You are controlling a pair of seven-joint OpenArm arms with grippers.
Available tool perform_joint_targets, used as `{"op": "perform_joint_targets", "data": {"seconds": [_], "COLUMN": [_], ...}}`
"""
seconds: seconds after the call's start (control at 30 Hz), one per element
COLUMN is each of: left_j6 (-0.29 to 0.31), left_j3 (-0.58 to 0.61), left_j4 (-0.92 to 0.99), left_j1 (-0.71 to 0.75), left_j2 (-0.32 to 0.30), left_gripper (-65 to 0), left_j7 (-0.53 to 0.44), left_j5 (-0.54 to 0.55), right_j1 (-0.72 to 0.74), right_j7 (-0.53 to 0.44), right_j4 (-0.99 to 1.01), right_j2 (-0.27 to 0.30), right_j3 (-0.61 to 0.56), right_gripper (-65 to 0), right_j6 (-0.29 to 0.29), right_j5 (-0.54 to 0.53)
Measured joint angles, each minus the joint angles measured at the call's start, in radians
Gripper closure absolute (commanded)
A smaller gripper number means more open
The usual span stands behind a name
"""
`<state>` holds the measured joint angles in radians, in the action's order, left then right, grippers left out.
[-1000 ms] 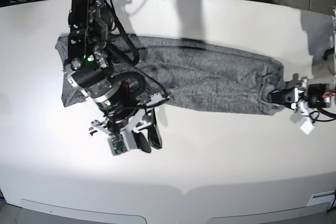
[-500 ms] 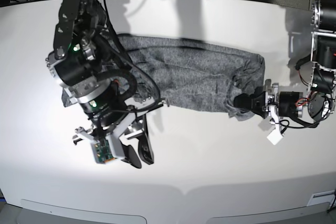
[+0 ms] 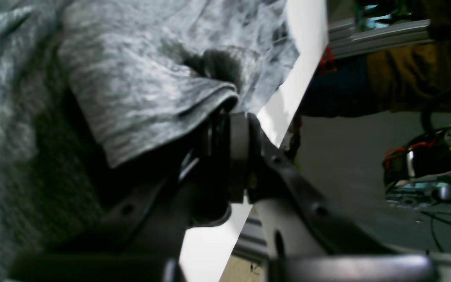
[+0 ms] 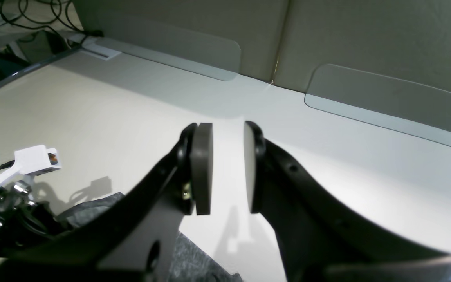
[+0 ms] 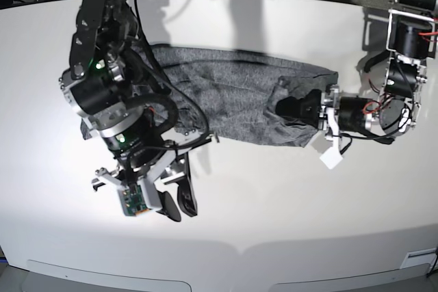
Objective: Fold the T-shirt properly
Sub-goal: 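Lift the strip end with the left gripper and fold it toward the right gripper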
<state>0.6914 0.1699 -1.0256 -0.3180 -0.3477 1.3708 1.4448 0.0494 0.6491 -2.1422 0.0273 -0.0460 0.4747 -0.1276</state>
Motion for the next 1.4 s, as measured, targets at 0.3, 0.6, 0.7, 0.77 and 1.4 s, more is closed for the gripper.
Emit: {"op": "perform_joint_targets", "data": {"seconds": [0.3, 0.6, 0.7, 0.77, 1.4], "left_j6": [0.0, 0.0, 0.0, 0.0, -0.003], "left_j3": [0.0, 0.0, 0.0, 0.0, -0.002], "left_j4": [0.0, 0.0, 0.0, 0.0, 0.0], "left_j1": [0.002, -0.009, -0.008, -0.009, -0.025], "left_j2": [0.088, 0.088, 0.091, 0.091, 0.09], "left_gripper": [0.0, -21.3, -33.8, -34.4, -34.3], "left_j7": [-0.06, -0.072, -0.096, -0.083, -0.265], "left_j5": [-0.114, -0.138, -0.081, 0.002, -0.323], "right_j1": [0.0, 0.0, 0.0, 0.0, -0.002], "right_j7": [0.004, 0.015, 0.015, 0.015, 0.014], "right_j4": [0.0, 0.0, 0.0, 0.0, 0.0], "right_j2": [0.0, 0.0, 0.0, 0.0, 0.0], "right_j3": [0.0, 0.0, 0.0, 0.0, 0.0], "right_gripper": [-14.1, -14.1, -14.1, -14.1, -14.1], "right_j6": [0.0, 0.0, 0.0, 0.0, 0.0], "right_j5": [0.001, 0.0, 0.001, 0.0, 0.0]}}
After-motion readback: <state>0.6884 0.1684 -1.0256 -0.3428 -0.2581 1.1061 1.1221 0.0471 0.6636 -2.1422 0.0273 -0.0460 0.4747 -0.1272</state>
